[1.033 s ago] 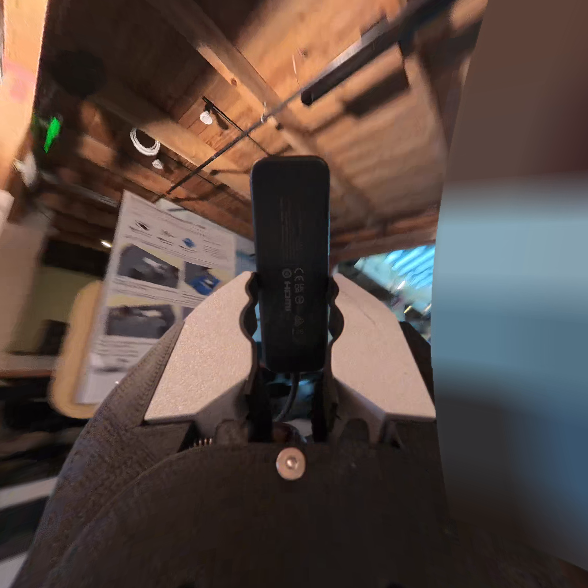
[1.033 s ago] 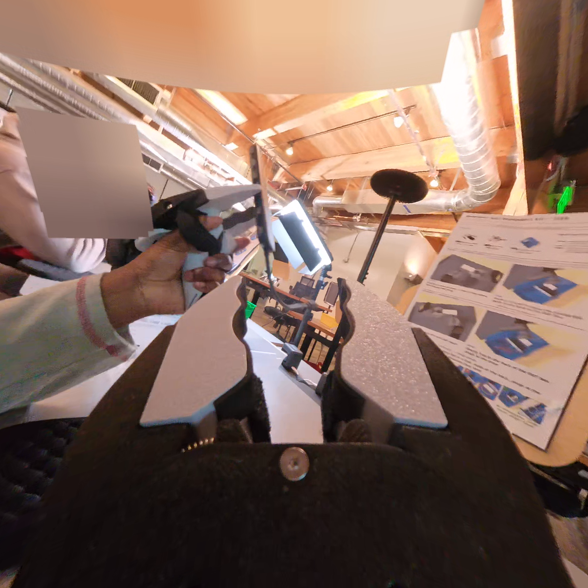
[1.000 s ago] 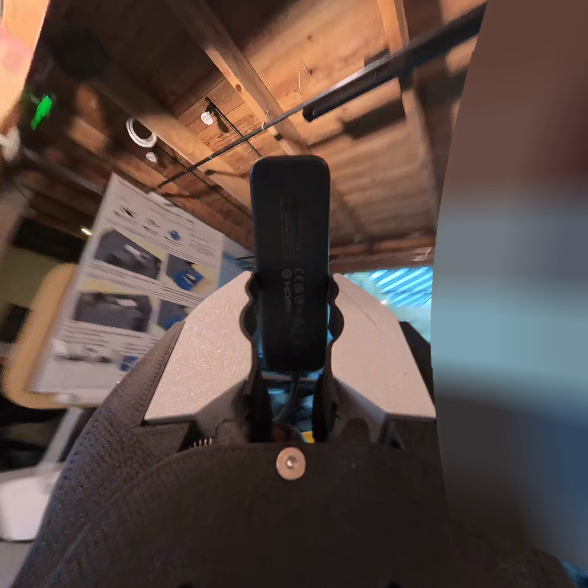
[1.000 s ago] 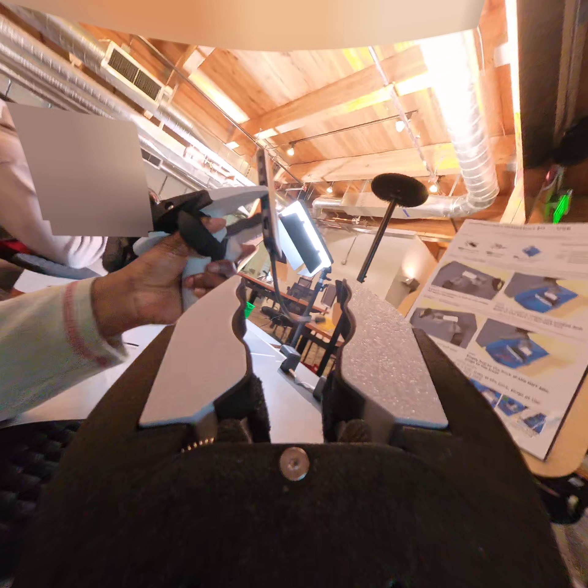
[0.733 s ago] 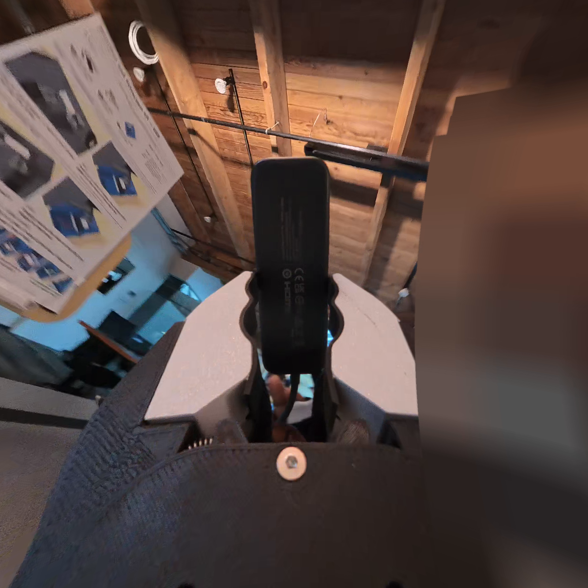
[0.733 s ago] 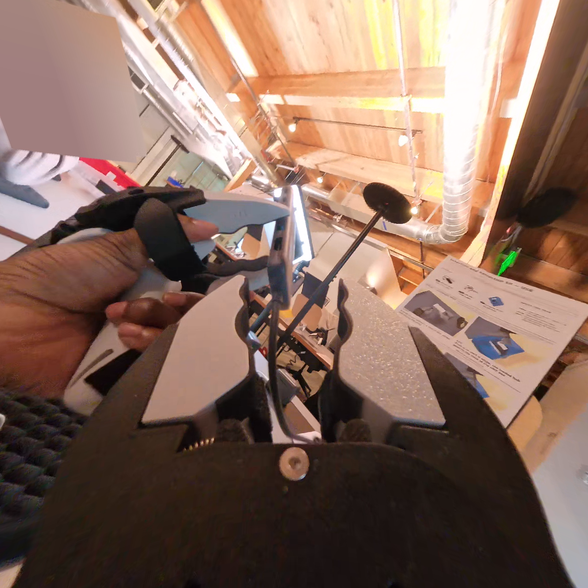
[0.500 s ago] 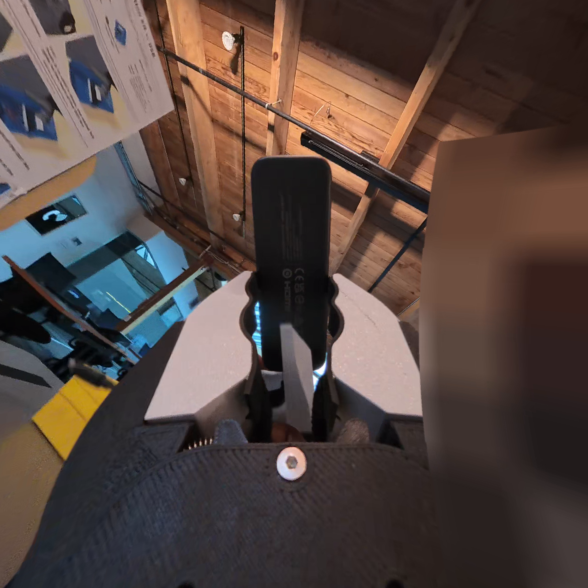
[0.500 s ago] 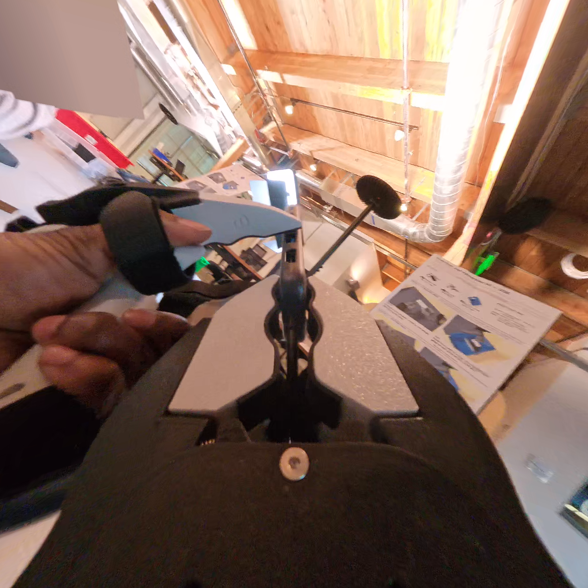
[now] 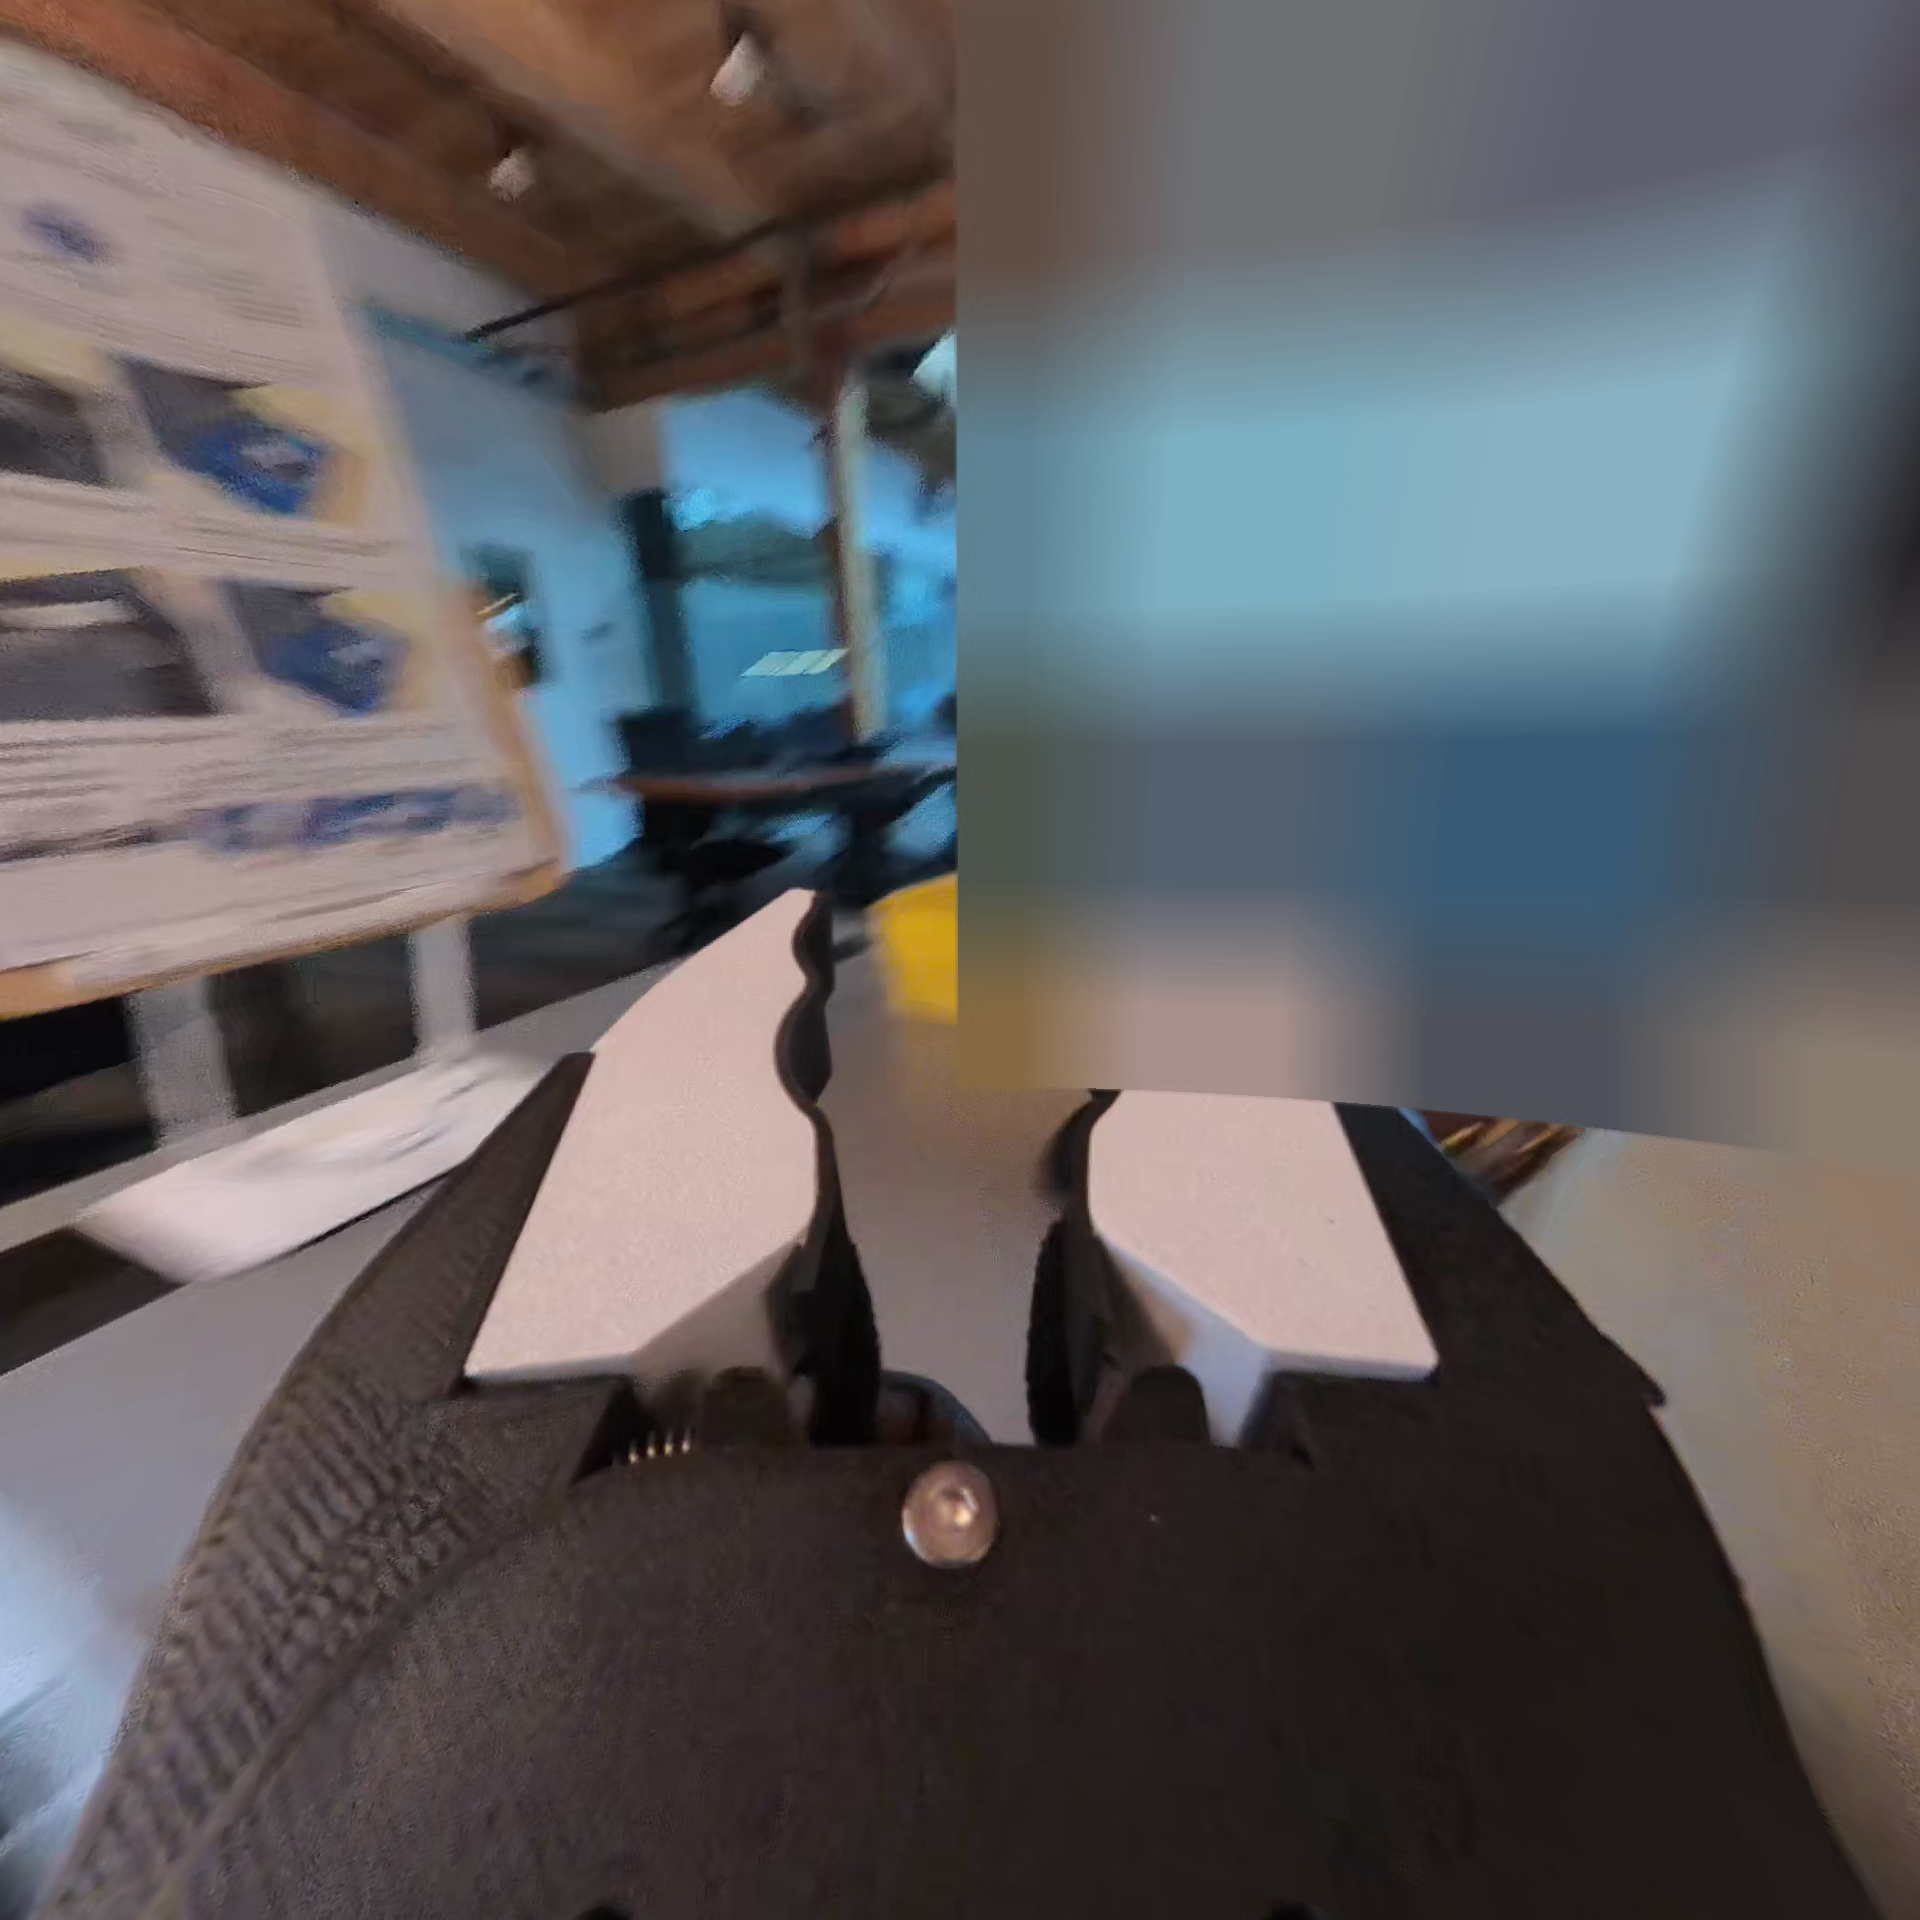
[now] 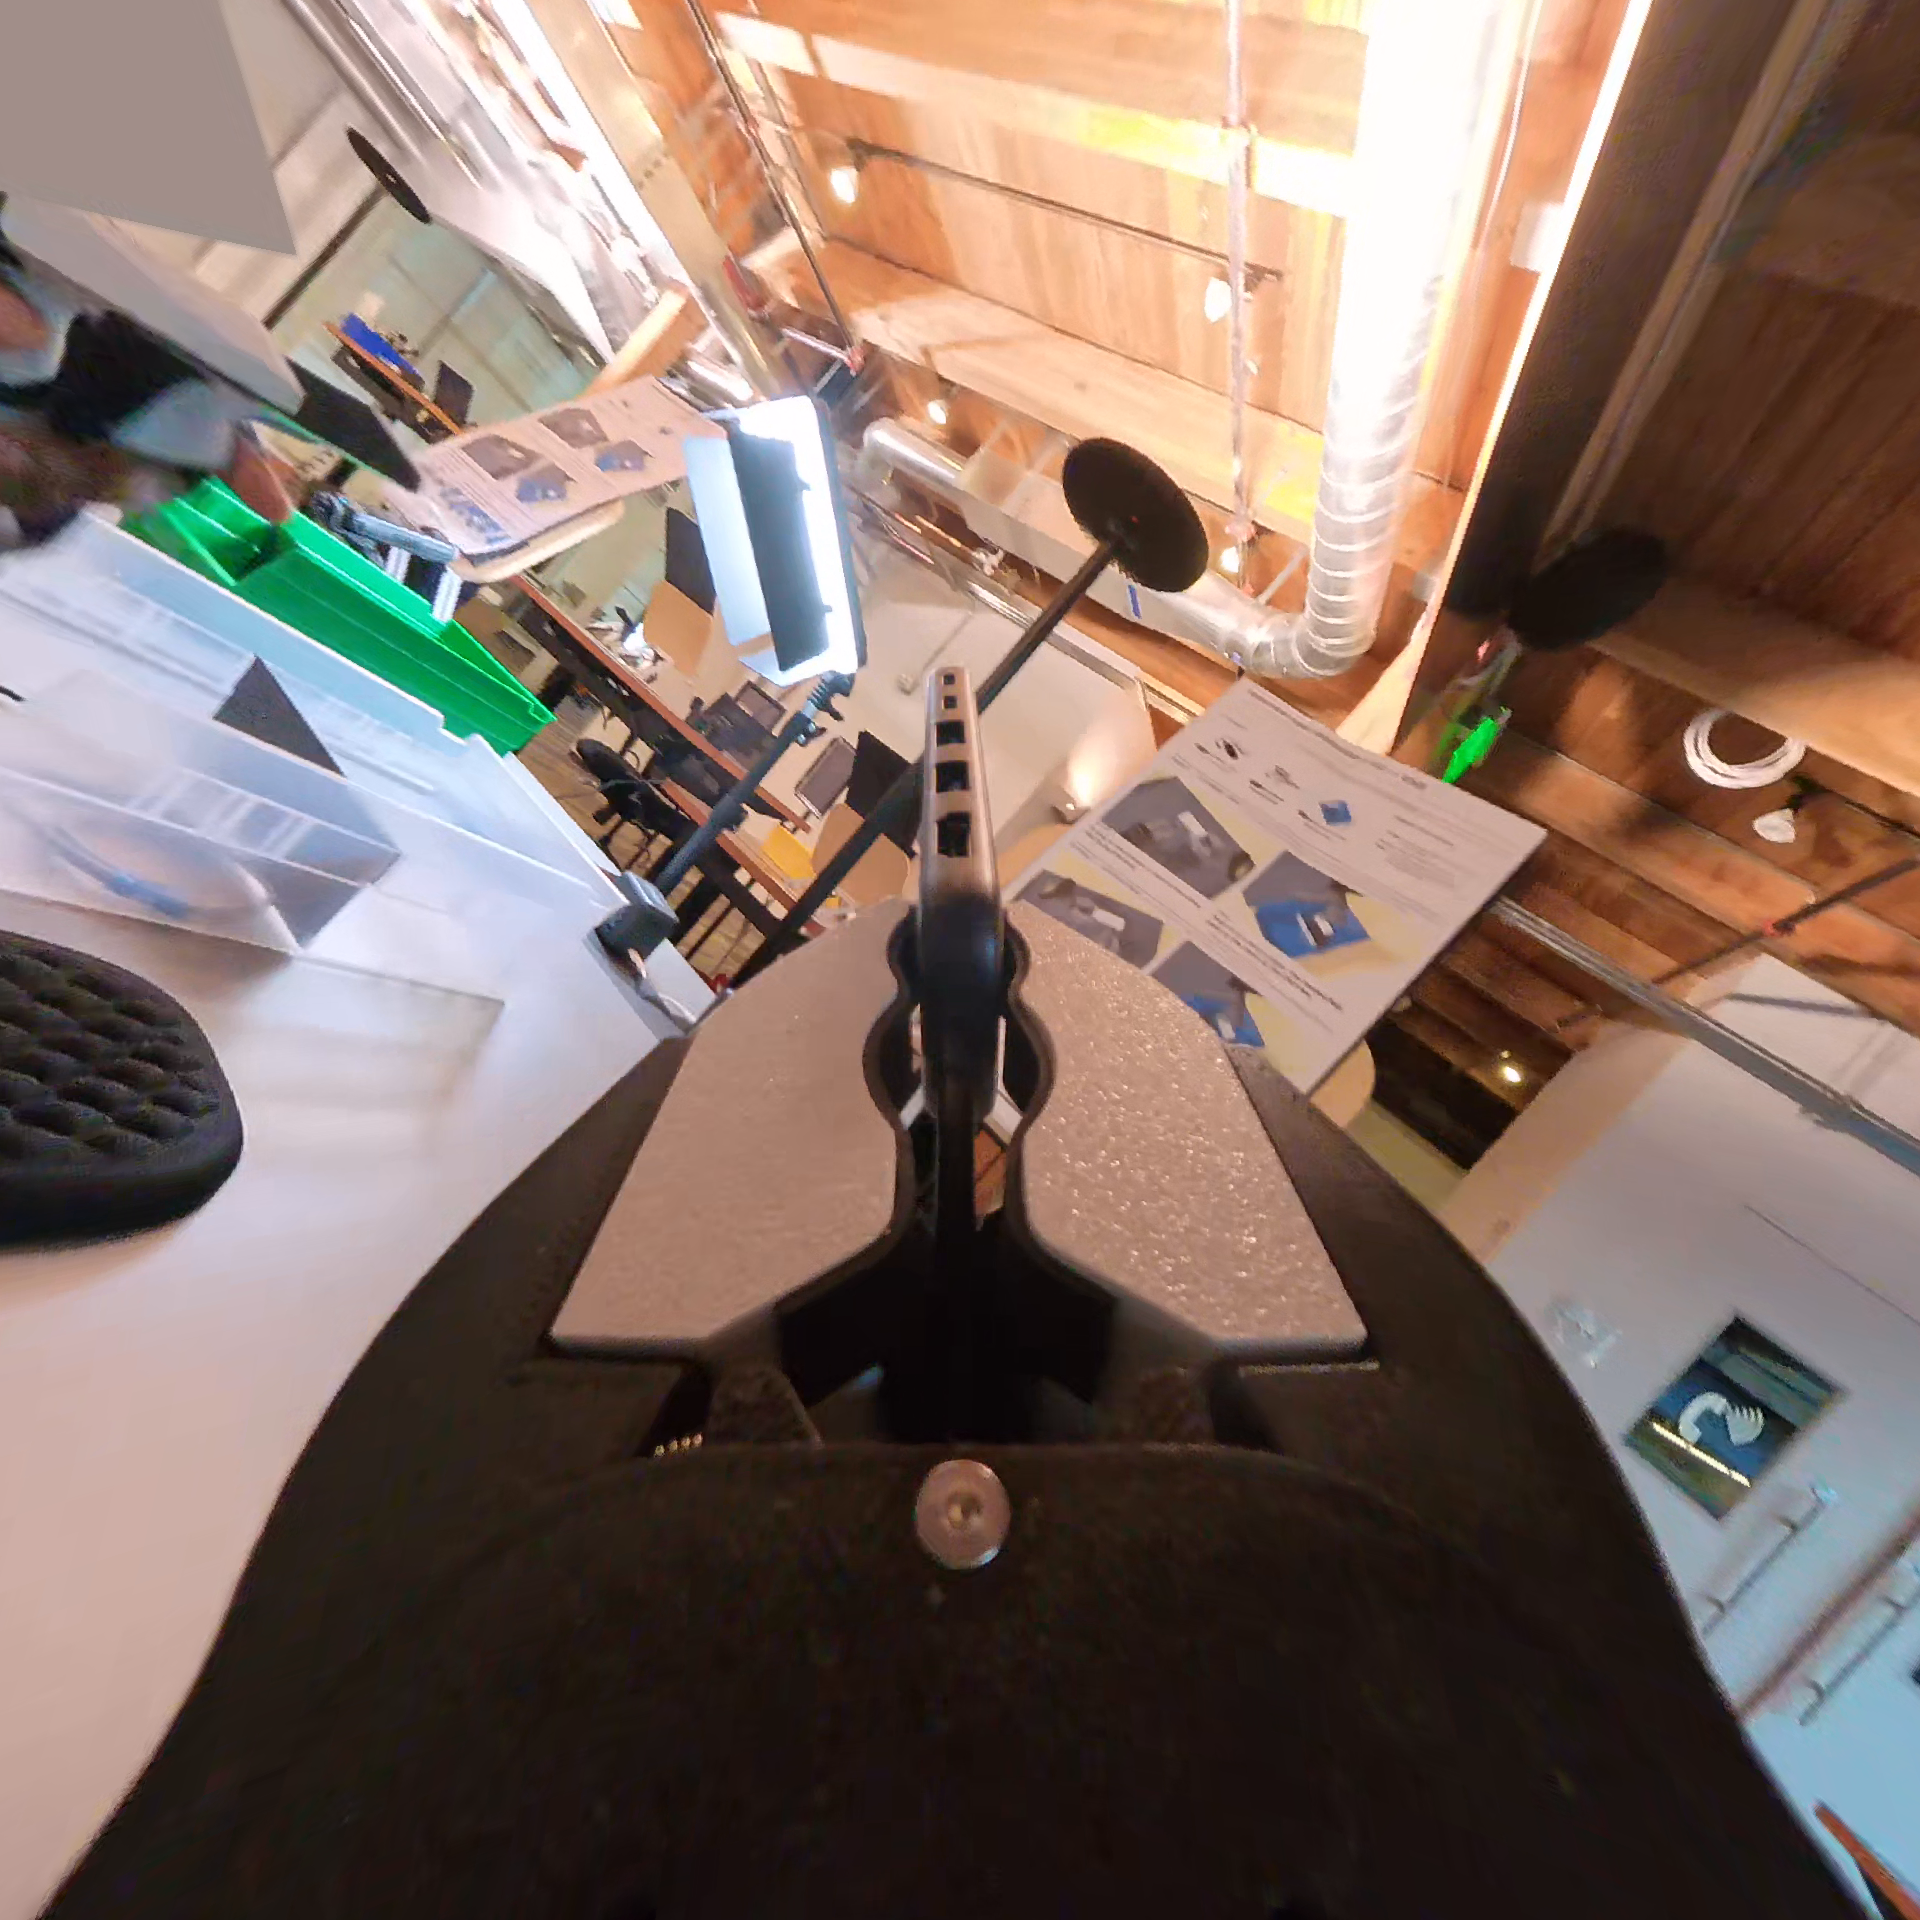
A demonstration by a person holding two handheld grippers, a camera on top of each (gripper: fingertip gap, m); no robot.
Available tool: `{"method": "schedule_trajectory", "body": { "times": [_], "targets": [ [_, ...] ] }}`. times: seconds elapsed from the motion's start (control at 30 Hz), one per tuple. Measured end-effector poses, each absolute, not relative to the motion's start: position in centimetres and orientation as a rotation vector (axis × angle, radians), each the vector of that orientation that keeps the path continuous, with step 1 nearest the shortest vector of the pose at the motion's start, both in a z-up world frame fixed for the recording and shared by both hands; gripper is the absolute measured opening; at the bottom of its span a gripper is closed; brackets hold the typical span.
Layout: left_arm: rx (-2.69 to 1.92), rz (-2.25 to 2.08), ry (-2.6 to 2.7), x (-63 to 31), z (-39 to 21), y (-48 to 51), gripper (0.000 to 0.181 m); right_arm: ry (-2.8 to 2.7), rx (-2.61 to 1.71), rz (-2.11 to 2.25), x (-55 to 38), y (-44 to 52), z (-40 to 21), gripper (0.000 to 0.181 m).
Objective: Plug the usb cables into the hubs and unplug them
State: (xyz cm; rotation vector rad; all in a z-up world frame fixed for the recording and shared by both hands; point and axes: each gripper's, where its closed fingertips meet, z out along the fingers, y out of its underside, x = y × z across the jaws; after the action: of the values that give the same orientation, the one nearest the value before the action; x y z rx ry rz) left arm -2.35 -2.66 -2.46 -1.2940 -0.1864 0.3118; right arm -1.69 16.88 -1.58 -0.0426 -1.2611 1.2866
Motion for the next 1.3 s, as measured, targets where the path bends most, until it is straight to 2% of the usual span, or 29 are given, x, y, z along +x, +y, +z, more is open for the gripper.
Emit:
{"method": "schedule_trajectory", "body": {
  "times": [0.03, 0.13, 0.27, 0.43, 0.7, 0.8, 0.97, 1.3],
  "targets": [
    [-1.403, 0.428, -0.264, -4.1, -3.1, -5.4, 0.044, -1.263, -0.060, 1.278, -1.7, 17.6, -1.8, 0.012],
    [-1.821, 0.618, -0.544, -8.9, -7.8, -14.0, 0.040, -1.270, -0.078, 1.241, -1.7, 18.6, -2.3, 0.012],
    [-2.169, 0.548, -0.977, -13.8, -13.8, -22.2, 0.034, -1.289, -0.054, 1.205, -1.8, 18.4, -2.9, 0.011],
    [-2.431, 0.435, -1.158, -15.8, -19.7, -23.4, 0.033, -1.295, -0.020, 1.186, -1.8, 17.6, -3.2, 0.012],
    [-2.543, 0.341, -1.294, -16.7, -24.8, -24.0, 0.032, -1.285, -0.030, 1.162, -1.6, 18.7, -3.1, 0.012],
    [-2.523, 0.352, -1.279, -16.8, -24.9, -23.9, 0.010, -1.283, -0.038, 1.167, -1.6, 18.8, -3.2, 0.012],
    [-2.413, 0.662, -1.185, -17.8, -20.6, -23.9, 0.008, -1.341, -0.013, 1.072, -1.9, 19.4, -3.9, 0.012],
    [-1.811, 1.365, -0.706, -14.5, 0.6, -20.2, 0.004, -1.709, 0.363, 0.410, -2.6, 21.7, -13.2, 0.012]
  ]
}}
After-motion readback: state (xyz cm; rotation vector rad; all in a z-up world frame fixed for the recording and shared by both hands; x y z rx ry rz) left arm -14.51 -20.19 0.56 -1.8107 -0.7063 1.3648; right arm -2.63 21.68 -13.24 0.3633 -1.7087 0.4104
